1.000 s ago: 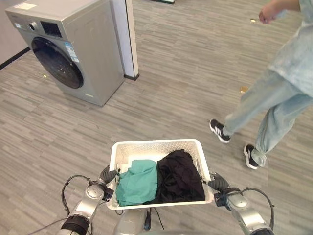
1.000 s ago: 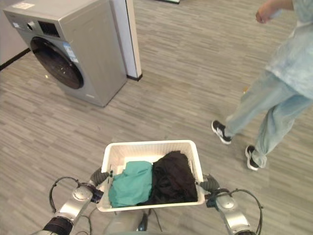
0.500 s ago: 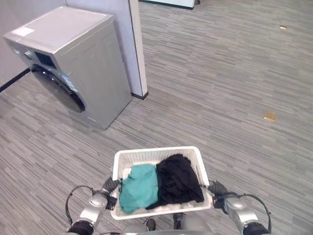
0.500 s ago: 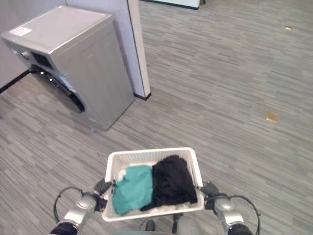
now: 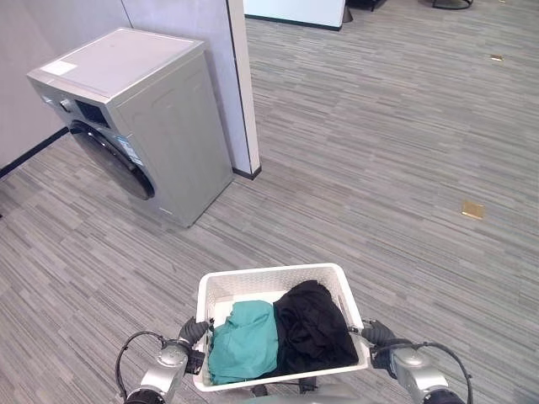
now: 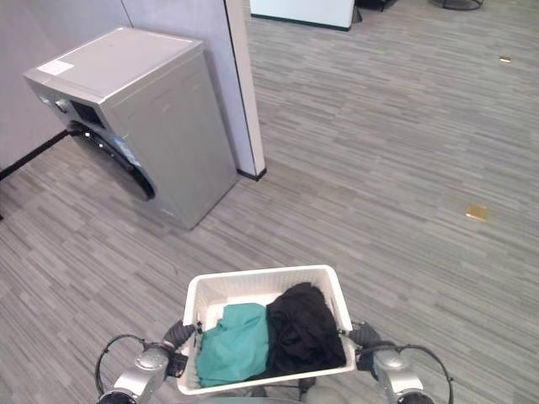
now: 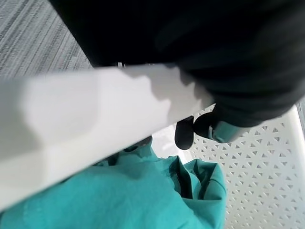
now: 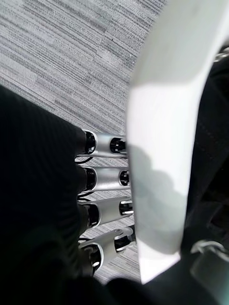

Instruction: Grab the laundry basket,head to the washer,open it,put in the laundry and shut it.

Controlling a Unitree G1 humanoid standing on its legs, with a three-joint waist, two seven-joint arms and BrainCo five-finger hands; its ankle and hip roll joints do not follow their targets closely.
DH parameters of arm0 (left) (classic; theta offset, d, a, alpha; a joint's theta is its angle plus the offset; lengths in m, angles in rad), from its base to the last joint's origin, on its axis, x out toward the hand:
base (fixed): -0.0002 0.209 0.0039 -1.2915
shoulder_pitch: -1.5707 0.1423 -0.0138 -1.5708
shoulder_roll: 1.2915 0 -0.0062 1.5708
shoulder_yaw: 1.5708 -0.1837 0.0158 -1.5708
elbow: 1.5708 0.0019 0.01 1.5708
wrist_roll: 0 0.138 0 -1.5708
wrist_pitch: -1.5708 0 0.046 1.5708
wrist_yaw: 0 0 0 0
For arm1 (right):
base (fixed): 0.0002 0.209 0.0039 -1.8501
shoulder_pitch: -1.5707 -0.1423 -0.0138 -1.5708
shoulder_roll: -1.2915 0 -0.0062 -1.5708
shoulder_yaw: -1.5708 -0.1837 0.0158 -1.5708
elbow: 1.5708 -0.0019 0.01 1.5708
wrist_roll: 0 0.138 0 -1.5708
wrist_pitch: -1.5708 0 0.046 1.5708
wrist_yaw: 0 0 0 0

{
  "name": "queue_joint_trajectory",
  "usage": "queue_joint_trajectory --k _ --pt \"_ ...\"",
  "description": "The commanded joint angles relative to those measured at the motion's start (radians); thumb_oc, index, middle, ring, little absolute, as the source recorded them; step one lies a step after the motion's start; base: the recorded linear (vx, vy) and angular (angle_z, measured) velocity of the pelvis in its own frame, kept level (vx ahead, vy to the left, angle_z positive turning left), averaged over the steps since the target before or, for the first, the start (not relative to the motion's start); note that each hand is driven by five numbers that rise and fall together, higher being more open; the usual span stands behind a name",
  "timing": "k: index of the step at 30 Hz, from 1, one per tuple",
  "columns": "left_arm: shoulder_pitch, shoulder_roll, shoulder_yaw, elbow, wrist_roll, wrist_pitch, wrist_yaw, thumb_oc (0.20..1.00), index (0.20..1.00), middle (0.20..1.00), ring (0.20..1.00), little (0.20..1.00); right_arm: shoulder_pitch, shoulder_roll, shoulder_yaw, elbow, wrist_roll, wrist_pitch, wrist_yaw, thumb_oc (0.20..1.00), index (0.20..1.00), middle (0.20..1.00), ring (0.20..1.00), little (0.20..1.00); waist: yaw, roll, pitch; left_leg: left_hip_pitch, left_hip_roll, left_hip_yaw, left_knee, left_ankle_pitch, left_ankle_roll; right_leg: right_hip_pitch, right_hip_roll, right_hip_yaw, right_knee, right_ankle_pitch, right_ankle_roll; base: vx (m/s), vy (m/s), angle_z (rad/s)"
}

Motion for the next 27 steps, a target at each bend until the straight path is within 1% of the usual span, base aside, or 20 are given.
queue_joint_trajectory --k 1,3,5,6,7,8,9,10,11,12,13,14,15,16,18,19,21,25,26,27 --pt "-0.051 0.054 0.087 -0.006 -0.08 -0.061 0.019 0.2 0.2 0.2 0.2 0.2 -0.021 -0.036 0.019 -0.048 0.031 -0.027 0.003 0.2 0.2 0.2 0.2 0.2 0.025 -0.079 -0.038 -0.085 0.021 0.006 -0.008 0.104 -0.045 0.065 -0.05 0.024 0.029 -0.094 0.089 -0.06 -0.059 -0.02" --pt "-0.053 0.057 0.089 -0.013 -0.086 -0.06 0.018 0.2 0.2 0.2 0.2 0.2 -0.027 -0.035 0.031 -0.048 0.036 -0.027 0.011 0.2 0.2 0.2 0.2 0.2 0.03 -0.083 -0.035 -0.09 0.021 -0.002 -0.005 0.105 -0.046 0.067 -0.049 0.017 0.027 -0.095 0.087 -0.06 -0.053 0.18" --pt "-0.059 0.07 0.097 -0.051 -0.099 -0.06 0.023 0.2 0.2 0.2 0.2 0.2 -0.036 -0.05 0.043 -0.108 0.042 -0.026 0.021 0.2 0.2 0.2 0.2 0.2 0.047 -0.097 -0.014 -0.134 0.014 -0.034 0.025 0.123 -0.06 0.058 -0.05 -0.023 0.036 -0.1 0.078 -0.13 -0.06 0.3" --pt "-0.073 0.072 0.089 -0.063 -0.094 -0.06 0.022 0.2 0.2 0.2 0.2 0.2 -0.039 -0.058 0.038 -0.12 0.05 -0.031 0.013 0.2 0.2 0.2 0.2 0.2 0.052 -0.104 0.001 -0.17 0.017 -0.019 0.045 0.135 -0.073 0.052 -0.058 -0.049 0.04 -0.099 0.077 -0.19 -0.013 0.59" --pt "-0.087 0.071 0.082 -0.08 -0.087 -0.058 0.018 0.2 0.2 0.2 0.2 0.2 -0.043 -0.068 0.028 -0.137 0.051 -0.034 0.01 0.2 0.2 0.2 0.2 0.2 0.042 -0.111 0.008 -0.212 0.021 0.005 0.073 0.14 -0.078 0.041 -0.072 -0.085 0.044 -0.099 0.078 -0.15 0.001 0.9" --pt "-0.087 0.071 0.082 -0.08 -0.087 -0.058 0.018 0.2 0.2 0.2 0.2 0.2 -0.043 -0.068 0.028 -0.137 0.051 -0.034 0.01 0.2 0.2 0.2 0.2 0.2 0.042 -0.111 0.008 -0.212 0.021 0.005 0.073 0.14 -0.078 0.041 -0.072 -0.085 0.044 -0.099 0.078 -0.15 0.055 1.15" --pt "-0.097 0.061 0.085 -0.094 -0.074 -0.059 0.015 0.2 0.2 0.2 0.2 0.2 -0.037 -0.091 0.003 -0.209 0.044 -0.041 0.008 0.2 0.2 0.2 0.2 0.2 0.021 -0.116 0.009 -0.243 0.081 0.15 0.081 0.16 -0.088 0.037 -0.102 -0.166 0.041 -0.09 0.09 -0.08 0.064 1.0" --pt "-0.097 0.055 0.089 -0.093 -0.061 -0.058 0.011 0.2 0.2 0.2 0.2 0.2 -0.026 -0.101 -0.013 -0.225 0.042 -0.044 0.008 0.2 0.2 0.2 0.2 0.2 0.012 -0.118 0.008 -0.24 0.12 0.234 0.082 0.168 -0.095 0.043 -0.115 -0.203 0.045 -0.091 0.096 -0.09 0.079 1.82" --pt "-0.094 0.048 0.092 -0.094 -0.047 -0.056 0.006 0.2 0.2 0.2 0.2 0.2 -0.009 -0.111 -0.031 -0.249 0.038 -0.043 0.009 0.2 0.2 0.2 0.2 0.2 -0.002 -0.114 0.003 -0.228 0.162 0.333 0.078 0.178 -0.105 0.047 -0.124 -0.243 0.048 -0.091 0.1 0.04 0.049 2.2" --pt "-0.092 0.044 0.1 -0.093 -0.031 -0.055 0.001 0.2 0.2 0.2 0.2 0.2 0.01 -0.123 -0.051 -0.29 0.03 -0.042 0.013 0.2 0.2 0.2 0.2 0.2 -0.021 -0.112 -0.006 -0.195 0.2 0.429 0.069 0.171 -0.128 0.059 -0.129 -0.273 0.048 -0.104 0.112 0.03 0.068 2.04" --pt "-0.09 0.038 0.101 -0.088 -0.017 -0.054 -0.005 0.2 0.2 0.2 0.2 0.2 0.023 -0.132 -0.062 -0.321 0.022 -0.042 0.018 0.2 0.2 0.2 0.2 0.2 -0.03 -0.106 -0.013 -0.178 0.224 0.503 0.063 0.179 -0.137 0.063 -0.135 -0.307 0.044 -0.103 0.111 0.04 0.052 1.19" --pt "-0.09 0.038 0.101 -0.089 -0.017 -0.054 -0.005 0.2 0.2 0.2 0.2 0.2 0.025 -0.133 -0.063 -0.323 0.022 -0.041 0.018 0.2 0.2 0.2 0.2 0.2 -0.03 -0.106 -0.013 -0.177 0.224 0.504 0.062 0.179 -0.137 0.064 -0.134 -0.306 0.044 -0.104 0.111 0.01 0.111 0.82" --pt "-0.087 0.028 0.101 -0.09 -0.014 -0.052 -0.01 0.2 0.2 0.2 0.2 0.2 0.042 -0.133 -0.077 -0.34 0.016 -0.04 0.018 0.2 0.2 0.2 0.2 0.2 -0.026 -0.092 -0.024 -0.165 0.218 0.524 0.039 0.18 -0.141 0.076 -0.136 -0.339 0.035 -0.106 0.11 0.02 0.075 1.13" --pt "-0.087 0.028 0.101 -0.09 -0.014 -0.052 -0.01 0.2 0.2 0.2 0.2 0.2 0.043 -0.133 -0.078 -0.341 0.016 -0.04 0.018 0.2 0.2 0.2 0.2 0.2 -0.027 -0.092 -0.024 -0.164 0.218 0.524 0.038 0.181 -0.141 0.077 -0.136 -0.34 0.034 -0.106 0.11 0.06 0.118 0.83" --pt "-0.069 0.03 0.109 -0.109 -0.005 -0.052 -0.014 0.2 0.2 0.2 0.2 0.2 0.044 -0.13 -0.089 -0.385 0.001 -0.038 0.024 0.2 0.2 0.2 0.2 0.2 -0.009 -0.09 -0.031 -0.163 0.199 0.501 0.035 0.166 -0.132 0.096 -0.148 -0.352 0.034 -0.11 0.109 0.08 0.128 0.29" --pt "-0.067 0.031 0.109 -0.112 -0.004 -0.05 -0.014 0.2 0.2 0.2 0.2 0.2 0.045 -0.129 -0.09 -0.387 0.0 -0.037 0.025 0.2 0.2 0.2 0.2 0.2 -0.01 -0.091 -0.031 -0.162 0.198 0.5 0.036 0.164 -0.131 0.097 -0.149 -0.352 0.034 -0.111 0.111 0.1 0.192 0.07" --pt "-0.04 0.044 0.121 -0.135 -0.01 -0.053 -0.016 0.2 0.2 0.2 0.2 0.2 0.016 -0.116 -0.073 -0.392 -0.007 -0.038 0.026 0.2 0.2 0.2 0.2 0.2 0.014 -0.101 -0.029 -0.162 0.171 0.483 0.048 0.129 -0.108 0.109 -0.176 -0.348 0.043 -0.108 0.121 0.09 0.204 0.11" --pt "-0.026 0.063 0.127 -0.149 -0.003 -0.05 -0.025 0.2 0.2 0.2 0.2 0.2 -0.018 -0.1 -0.049 -0.413 -0.029 -0.04 0.025 0.2 0.2 0.2 0.2 0.2 0.032 -0.115 -0.03 -0.164 0.124 0.461 0.072 0.07 -0.066 0.112 -0.227 -0.338 0.088 -0.095 0.147 0.09 0.198 0.02" --pt "-0.026 0.063 0.127 -0.148 -0.003 -0.05 -0.025 0.2 0.2 0.2 0.2 0.2 -0.019 -0.099 -0.049 -0.412 -0.029 -0.04 0.025 0.2 0.2 0.2 0.2 0.2 0.032 -0.117 -0.03 -0.164 0.122 0.461 0.073 0.068 -0.064 0.112 -0.229 -0.338 0.09 -0.095 0.149 0.1 0.24 0.12" --pt "-0.025 0.065 0.129 -0.151 -0.004 -0.049 -0.025 0.2 0.2 0.2 0.2 0.2 -0.022 -0.095 -0.05 -0.415 -0.041 -0.039 0.023 0.2 0.2 0.2 0.2 0.2 0.034 -0.119 -0.032 -0.154 0.097 0.454 0.072 0.047 -0.047 0.11 -0.255 -0.334 0.118 -0.067 0.163 0.07 0.178 0.12"
